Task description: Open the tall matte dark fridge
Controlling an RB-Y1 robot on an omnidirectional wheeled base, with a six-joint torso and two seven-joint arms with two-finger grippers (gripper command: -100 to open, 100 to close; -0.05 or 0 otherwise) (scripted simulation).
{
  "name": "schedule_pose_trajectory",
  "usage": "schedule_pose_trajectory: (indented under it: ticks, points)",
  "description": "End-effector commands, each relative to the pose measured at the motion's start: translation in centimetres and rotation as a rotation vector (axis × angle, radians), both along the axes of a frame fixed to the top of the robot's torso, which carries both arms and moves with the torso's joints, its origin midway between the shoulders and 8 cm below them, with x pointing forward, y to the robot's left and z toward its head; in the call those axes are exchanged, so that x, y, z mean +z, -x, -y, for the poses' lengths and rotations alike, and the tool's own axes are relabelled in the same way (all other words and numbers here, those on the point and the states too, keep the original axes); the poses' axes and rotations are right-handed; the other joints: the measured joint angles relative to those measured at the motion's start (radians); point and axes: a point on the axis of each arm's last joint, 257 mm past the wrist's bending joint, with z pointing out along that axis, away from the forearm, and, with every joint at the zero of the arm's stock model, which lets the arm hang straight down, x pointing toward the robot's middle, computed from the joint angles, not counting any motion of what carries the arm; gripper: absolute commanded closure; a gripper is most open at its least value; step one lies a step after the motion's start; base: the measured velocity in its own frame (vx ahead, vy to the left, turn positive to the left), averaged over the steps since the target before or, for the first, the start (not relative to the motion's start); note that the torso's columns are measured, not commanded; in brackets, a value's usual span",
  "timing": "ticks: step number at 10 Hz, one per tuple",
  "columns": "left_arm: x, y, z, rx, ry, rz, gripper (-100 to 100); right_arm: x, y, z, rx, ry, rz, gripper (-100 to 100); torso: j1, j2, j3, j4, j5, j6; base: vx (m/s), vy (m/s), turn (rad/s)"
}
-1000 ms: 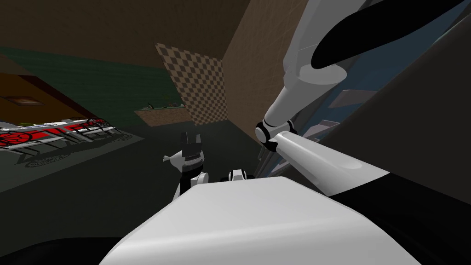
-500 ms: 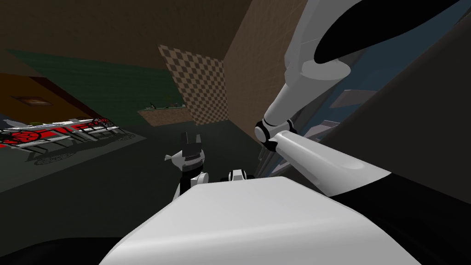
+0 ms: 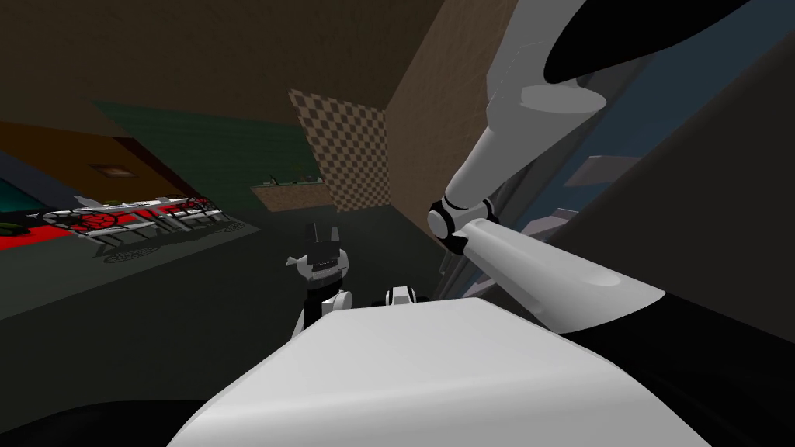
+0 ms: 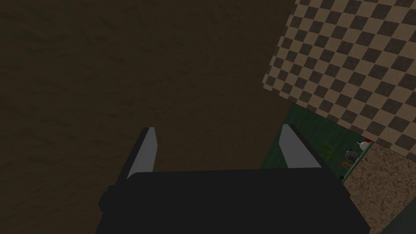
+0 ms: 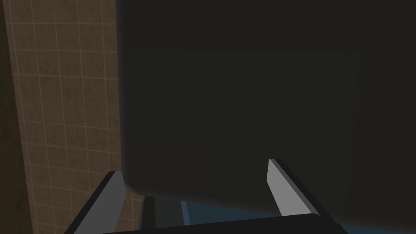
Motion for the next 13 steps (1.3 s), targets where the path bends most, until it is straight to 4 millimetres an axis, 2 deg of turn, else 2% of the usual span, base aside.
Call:
schedule_pose_trajectory:
  ticks: [1,5,9,10,11,12,13]
  points:
    - [0.0,0.0,0.0,0.000,0.000,0.000,0,0.6,-1.3,0.1,0.023,-0.002,-0.030,-100,-0.001,0.000,0.000,0.000,-0.001,0.000,0.005,0.003,0.120]
    - [0.0,0.0,0.0,0.000,0.000,0.000,0,0.9,-2.8,0.3,0.061,-0.017,-0.067,-100,-0.008,-0.005,-0.004,-0.002,-0.004,0.000,0.035,-0.016,0.106]
    - [0.0,0.0,0.0,0.000,0.000,0.000,0,0.7,-4.7,-0.7,0.125,-0.022,-0.105,-100,-0.010,-0.006,-0.003,-0.003,-0.007,0.002,0.008,-0.021,0.076]
    - [0.0,0.0,0.0,0.000,0.000,0.000,0,0.5,-5.5,-1.3,0.153,-0.023,-0.118,-100,-0.002,0.010,0.012,0.006,-0.003,0.008,0.054,-0.029,0.068]
    - [0.0,0.0,0.0,0.000,0.000,0.000,0,0.9,-4.9,-1.4,0.137,-0.014,-0.102,-100,-0.003,0.023,0.024,0.011,-0.006,0.012,0.028,0.003,0.047]
    - [0.0,0.0,0.0,0.000,0.000,0.000,0,2.4,-4.8,-2.1,0.140,0.017,-0.103,-100,-0.001,0.041,0.040,0.020,-0.006,0.017,0.037,0.034,0.041]
    - [0.0,0.0,0.0,0.000,0.000,0.000,0,3.2,-4.6,-2.4,0.138,0.029,-0.103,-100,0.010,0.054,0.049,0.026,0.001,0.016,0.058,0.020,0.026]
